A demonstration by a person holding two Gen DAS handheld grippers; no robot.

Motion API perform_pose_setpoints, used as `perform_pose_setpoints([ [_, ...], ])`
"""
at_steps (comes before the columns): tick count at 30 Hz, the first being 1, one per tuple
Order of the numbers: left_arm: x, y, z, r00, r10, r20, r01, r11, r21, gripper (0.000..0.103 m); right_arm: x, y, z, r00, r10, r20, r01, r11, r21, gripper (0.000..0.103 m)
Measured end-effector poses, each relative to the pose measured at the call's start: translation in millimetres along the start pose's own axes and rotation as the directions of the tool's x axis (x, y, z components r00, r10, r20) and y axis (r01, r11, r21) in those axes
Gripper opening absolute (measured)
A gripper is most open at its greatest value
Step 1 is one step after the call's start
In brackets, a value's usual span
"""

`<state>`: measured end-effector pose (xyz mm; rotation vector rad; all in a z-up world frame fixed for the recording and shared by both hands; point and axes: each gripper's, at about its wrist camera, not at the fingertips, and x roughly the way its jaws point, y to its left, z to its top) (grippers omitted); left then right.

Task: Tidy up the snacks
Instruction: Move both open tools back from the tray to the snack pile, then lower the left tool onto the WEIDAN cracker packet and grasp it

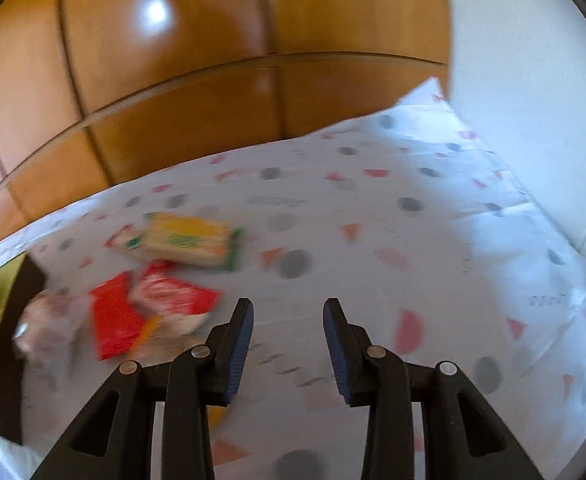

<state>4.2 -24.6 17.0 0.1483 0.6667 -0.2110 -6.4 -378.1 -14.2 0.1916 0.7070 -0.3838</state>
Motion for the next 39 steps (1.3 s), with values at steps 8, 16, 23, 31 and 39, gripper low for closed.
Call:
perform_pose_setpoints([
  [8,13,-56,28,0.993,-0.117,-0.026,0.120,0.972,0.202,0.072,41,-37,-20,0.993,-0.084,-0.088,0.090,0.994,0.059,0.039],
  [16,46,-105,44,0.972,-0.197,-0.130,0.231,0.910,0.343,0.080,44,-28,-29,0.998,-0.057,-0.039,0.058,0.998,0.008,0.060],
  [23,77,-138,57,0.961,-0.212,-0.179,0.269,0.871,0.411,0.080,47,-24,-30,0.999,-0.040,-0.036,0.039,0.999,-0.009,0.070],
  [31,96,-166,57,0.949,-0.226,-0.219,0.307,0.823,0.478,0.080,48,-23,-30,0.999,-0.028,-0.030,0.027,1.000,-0.015,0.075],
  [39,118,-199,67,0.944,-0.225,-0.242,0.329,0.715,0.617,0.080,47,-24,-31,1.000,-0.013,-0.026,0.013,1.000,-0.010,0.077],
])
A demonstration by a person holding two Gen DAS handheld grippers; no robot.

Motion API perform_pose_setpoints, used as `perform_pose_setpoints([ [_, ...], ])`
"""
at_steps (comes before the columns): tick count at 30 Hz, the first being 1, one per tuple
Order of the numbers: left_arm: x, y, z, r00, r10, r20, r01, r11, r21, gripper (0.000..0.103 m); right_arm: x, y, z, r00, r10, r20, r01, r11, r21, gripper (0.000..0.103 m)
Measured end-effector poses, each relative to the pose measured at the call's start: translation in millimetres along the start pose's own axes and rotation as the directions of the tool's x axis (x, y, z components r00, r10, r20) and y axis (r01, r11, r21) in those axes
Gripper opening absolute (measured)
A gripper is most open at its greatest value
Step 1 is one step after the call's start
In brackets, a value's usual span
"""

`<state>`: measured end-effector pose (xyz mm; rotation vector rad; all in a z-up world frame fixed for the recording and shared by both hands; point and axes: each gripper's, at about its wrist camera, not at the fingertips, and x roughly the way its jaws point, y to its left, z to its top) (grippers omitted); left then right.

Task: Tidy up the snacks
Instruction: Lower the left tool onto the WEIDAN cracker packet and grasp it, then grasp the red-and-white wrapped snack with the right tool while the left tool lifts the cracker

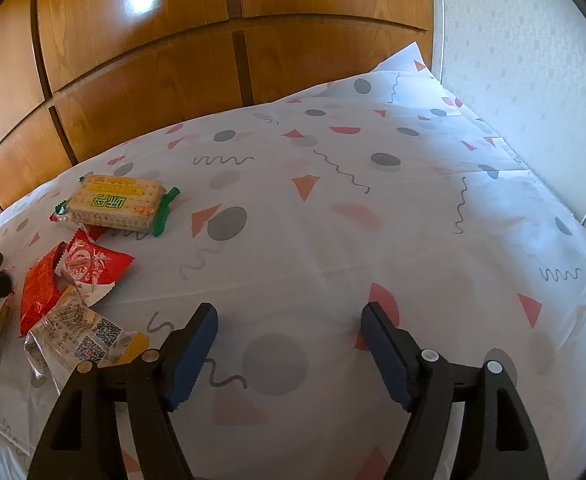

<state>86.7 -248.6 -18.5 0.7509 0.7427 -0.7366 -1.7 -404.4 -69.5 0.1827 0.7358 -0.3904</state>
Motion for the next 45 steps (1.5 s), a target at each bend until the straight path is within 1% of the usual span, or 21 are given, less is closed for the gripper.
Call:
perform_pose_setpoints([
  [3,14,-2,16,1.000,0.002,-0.022,-0.001,0.997,0.074,0.081,0,-1,0,1.000,0.007,0.003,-0.007,1.000,0.005,0.077],
  [4,17,-1,20,1.000,0.005,-0.026,-0.002,0.996,0.091,0.084,0,-1,0,1.000,0.010,0.004,-0.010,1.000,0.007,0.077],
  [5,22,0,25,1.000,0.004,-0.030,-0.001,0.994,0.112,0.085,0,-2,0,1.000,0.012,0.006,-0.012,1.000,0.009,0.077],
  [7,30,3,35,0.999,0.007,-0.033,-0.002,0.990,0.143,0.085,0,-2,0,1.000,0.014,0.006,-0.014,1.000,0.011,0.077],
  [12,54,9,64,0.998,0.005,-0.061,0.008,0.979,0.203,0.088,0,-1,0,1.000,0.015,0.006,-0.016,1.000,0.012,0.078],
  [17,76,7,85,0.996,-0.019,-0.085,0.041,0.964,0.262,0.089,0,-1,0,1.000,0.024,0.009,-0.024,1.000,0.016,0.079],
  [19,85,5,90,0.993,-0.040,-0.107,0.071,0.952,0.297,0.089,0,-1,0,0.999,0.031,0.011,-0.031,0.999,0.019,0.080],
  [22,98,-1,92,0.984,-0.072,-0.164,0.128,0.923,0.364,0.089,1,-1,0,0.999,0.037,0.012,-0.037,0.999,0.021,0.081],
  [24,106,-5,93,0.981,-0.072,-0.180,0.139,0.907,0.398,0.089,1,-1,0,0.999,0.038,0.014,-0.039,0.999,0.022,0.081],
  [25,110,-6,93,0.979,-0.080,-0.186,0.150,0.904,0.401,0.089,1,-1,0,0.999,0.039,0.014,-0.039,0.999,0.023,0.082],
  [27,116,-5,96,0.975,-0.109,-0.192,0.176,0.909,0.378,0.088,1,-1,0,0.999,0.039,0.015,-0.039,0.999,0.022,0.082],
  [28,117,-3,97,0.971,-0.133,-0.198,0.198,0.915,0.352,0.079,1,-1,-1,0.999,0.038,0.015,-0.038,0.999,0.022,0.082],
  [29,120,-1,97,0.961,-0.172,-0.215,0.234,0.922,0.308,0.065,1,-1,-1,0.999,0.037,0.015,-0.037,0.999,0.020,0.082],
  [30,121,2,98,0.955,-0.202,-0.219,0.256,0.931,0.260,0.062,1,0,-1,0.999,0.035,0.015,-0.036,0.999,0.020,0.082],
  [32,118,5,98,0.952,-0.233,-0.198,0.273,0.939,0.208,0.047,1,0,-1,0.999,0.034,0.014,-0.035,0.999,0.019,0.082],
  [33,113,7,97,0.953,-0.246,-0.178,0.277,0.944,0.180,0.047,1,0,-1,0.999,0.034,0.014,-0.034,0.999,0.018,0.082],
  [36,89,18,95,0.963,-0.255,-0.090,0.262,0.963,0.068,0.047,1,0,0,0.999,0.031,0.012,-0.031,0.999,0.016,0.082],
  [39,50,26,83,0.971,-0.238,0.019,0.238,0.970,-0.045,0.047,1,1,0,1.000,0.029,0.010,-0.029,0.999,0.015,0.082],
  [41,22,28,66,0.975,-0.210,0.069,0.217,0.969,-0.114,0.047,1,1,0,1.000,0.028,0.009,-0.029,0.999,0.015,0.082],
  [43,-6,24,40,0.972,-0.209,0.109,0.226,0.957,-0.183,0.047,1,1,0,0.999,0.031,0.009,-0.031,0.999,0.016,0.082],
  [45,-26,16,12,0.977,-0.184,0.110,0.205,0.952,-0.226,0.047,0,0,0,0.999,0.033,0.008,-0.033,0.999,0.017,0.082],
])
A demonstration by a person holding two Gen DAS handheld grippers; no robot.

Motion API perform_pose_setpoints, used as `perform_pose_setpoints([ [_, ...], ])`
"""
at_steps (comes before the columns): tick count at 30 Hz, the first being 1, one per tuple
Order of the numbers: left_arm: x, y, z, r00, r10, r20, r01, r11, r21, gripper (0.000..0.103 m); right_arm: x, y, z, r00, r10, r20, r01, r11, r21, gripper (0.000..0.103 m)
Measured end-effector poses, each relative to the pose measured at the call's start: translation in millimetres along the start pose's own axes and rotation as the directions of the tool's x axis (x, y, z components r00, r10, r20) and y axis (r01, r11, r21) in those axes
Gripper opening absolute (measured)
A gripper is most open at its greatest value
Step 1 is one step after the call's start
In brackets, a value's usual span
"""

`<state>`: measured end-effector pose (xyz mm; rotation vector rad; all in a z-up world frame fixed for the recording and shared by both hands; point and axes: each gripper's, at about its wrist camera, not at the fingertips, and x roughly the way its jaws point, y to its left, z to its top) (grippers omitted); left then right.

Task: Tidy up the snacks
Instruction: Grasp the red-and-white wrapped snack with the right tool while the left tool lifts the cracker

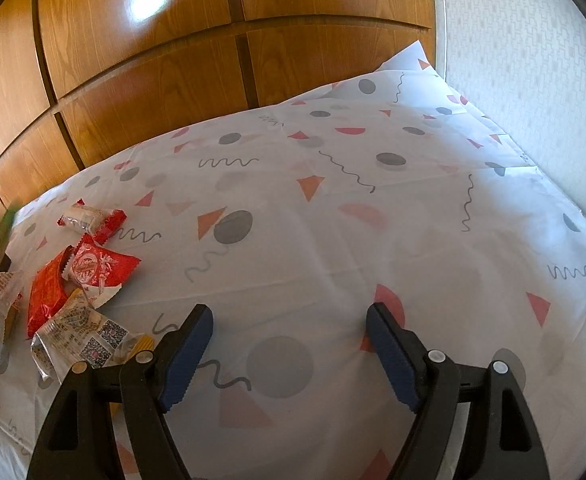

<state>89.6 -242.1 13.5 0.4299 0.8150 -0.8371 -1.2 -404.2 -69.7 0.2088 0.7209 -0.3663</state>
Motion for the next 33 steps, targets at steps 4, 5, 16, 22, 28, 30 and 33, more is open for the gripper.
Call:
perform_pose_setpoints([
  [4,-23,-10,-57,0.999,0.036,-0.026,-0.038,0.996,-0.076,0.047,0,1,0,1.000,-0.004,-0.003,0.004,1.000,-0.004,0.081],
  [5,-27,-11,-71,0.999,0.030,-0.037,-0.034,0.994,-0.106,0.047,1,1,0,1.000,-0.006,-0.004,0.006,1.000,-0.006,0.081],
  [16,-21,-14,-163,0.990,0.140,0.025,-0.131,0.966,-0.221,0.048,1,15,18,0.995,0.010,-0.094,-0.019,0.995,-0.095,0.054],
  [22,-24,-13,-171,0.988,0.137,0.072,-0.117,0.965,-0.233,0.048,-11,87,52,0.965,0.187,-0.182,-0.242,0.905,-0.350,0.051],
  [28,-26,-13,-174,0.987,0.136,0.089,-0.111,0.965,-0.238,0.048,17,161,60,0.941,0.114,-0.320,-0.295,0.740,-0.604,0.053],
  [30,-26,-13,-175,0.987,0.132,0.091,-0.106,0.965,-0.240,0.048,32,174,57,0.925,0.061,-0.374,-0.310,0.691,-0.653,0.058],
  [33,-27,-12,-176,0.987,0.127,0.096,-0.100,0.964,-0.247,0.048,51,184,55,0.919,-0.005,-0.394,-0.296,0.652,-0.698,0.058],
])
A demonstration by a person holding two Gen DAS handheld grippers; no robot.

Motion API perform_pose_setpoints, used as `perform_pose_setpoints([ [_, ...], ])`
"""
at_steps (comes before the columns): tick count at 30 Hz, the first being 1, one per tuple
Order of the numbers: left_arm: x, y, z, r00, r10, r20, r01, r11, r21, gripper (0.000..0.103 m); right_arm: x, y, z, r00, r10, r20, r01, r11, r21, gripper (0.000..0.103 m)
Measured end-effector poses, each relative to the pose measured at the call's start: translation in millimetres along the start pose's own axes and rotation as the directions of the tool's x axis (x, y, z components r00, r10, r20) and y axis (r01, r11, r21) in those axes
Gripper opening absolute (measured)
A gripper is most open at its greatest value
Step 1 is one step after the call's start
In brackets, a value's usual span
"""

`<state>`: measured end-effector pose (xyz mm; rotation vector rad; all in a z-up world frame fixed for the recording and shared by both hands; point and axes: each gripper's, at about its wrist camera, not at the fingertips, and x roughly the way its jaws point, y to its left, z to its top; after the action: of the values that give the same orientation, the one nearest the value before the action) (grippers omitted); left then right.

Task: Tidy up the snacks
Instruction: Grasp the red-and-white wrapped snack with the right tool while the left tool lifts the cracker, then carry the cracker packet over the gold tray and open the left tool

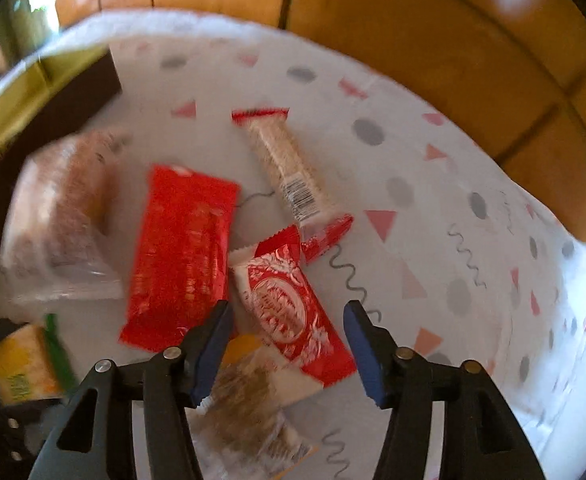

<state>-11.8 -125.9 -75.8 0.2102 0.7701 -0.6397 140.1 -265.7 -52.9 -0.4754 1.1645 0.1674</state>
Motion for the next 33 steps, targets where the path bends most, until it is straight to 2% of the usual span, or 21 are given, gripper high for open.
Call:
perform_pose_setpoints([
  [4,0,1,0,1.000,-0.004,0.003,0.004,1.000,-0.004,0.048,6,-8,-1,0.999,0.054,0.002,-0.054,0.998,0.039,0.057],
  [6,0,1,-1,1.000,-0.004,0.005,0.004,1.000,-0.006,0.048,3,-11,-7,0.997,0.074,0.024,-0.075,0.995,0.063,0.031],
  [10,-1,0,-1,1.000,-0.002,0.006,0.002,1.000,-0.008,0.048,-2,-29,-26,0.998,0.006,0.061,-0.016,0.986,0.164,0.030],
  [18,0,0,0,1.000,0.003,0.004,-0.003,1.000,-0.010,0.048,-22,-59,-100,0.990,-0.118,0.076,0.079,0.914,0.397,0.030],
  [25,-1,-2,2,1.000,0.011,-0.002,-0.011,1.000,-0.021,0.049,-25,-53,-148,0.972,-0.183,0.148,0.083,0.854,0.514,0.031],
  [29,-1,-2,3,1.000,0.014,-0.012,-0.014,1.000,-0.025,0.049,-22,-45,-160,0.943,-0.241,0.227,0.078,0.828,0.556,0.032],
  [30,-1,-2,4,1.000,0.012,-0.016,-0.012,0.999,-0.030,0.049,-18,-45,-149,0.941,-0.249,0.230,0.084,0.828,0.555,0.032],
  [33,0,-1,5,1.000,0.010,-0.027,-0.011,0.999,-0.035,0.049,-23,-42,-148,0.938,-0.255,0.233,0.086,0.826,0.556,0.032],
])
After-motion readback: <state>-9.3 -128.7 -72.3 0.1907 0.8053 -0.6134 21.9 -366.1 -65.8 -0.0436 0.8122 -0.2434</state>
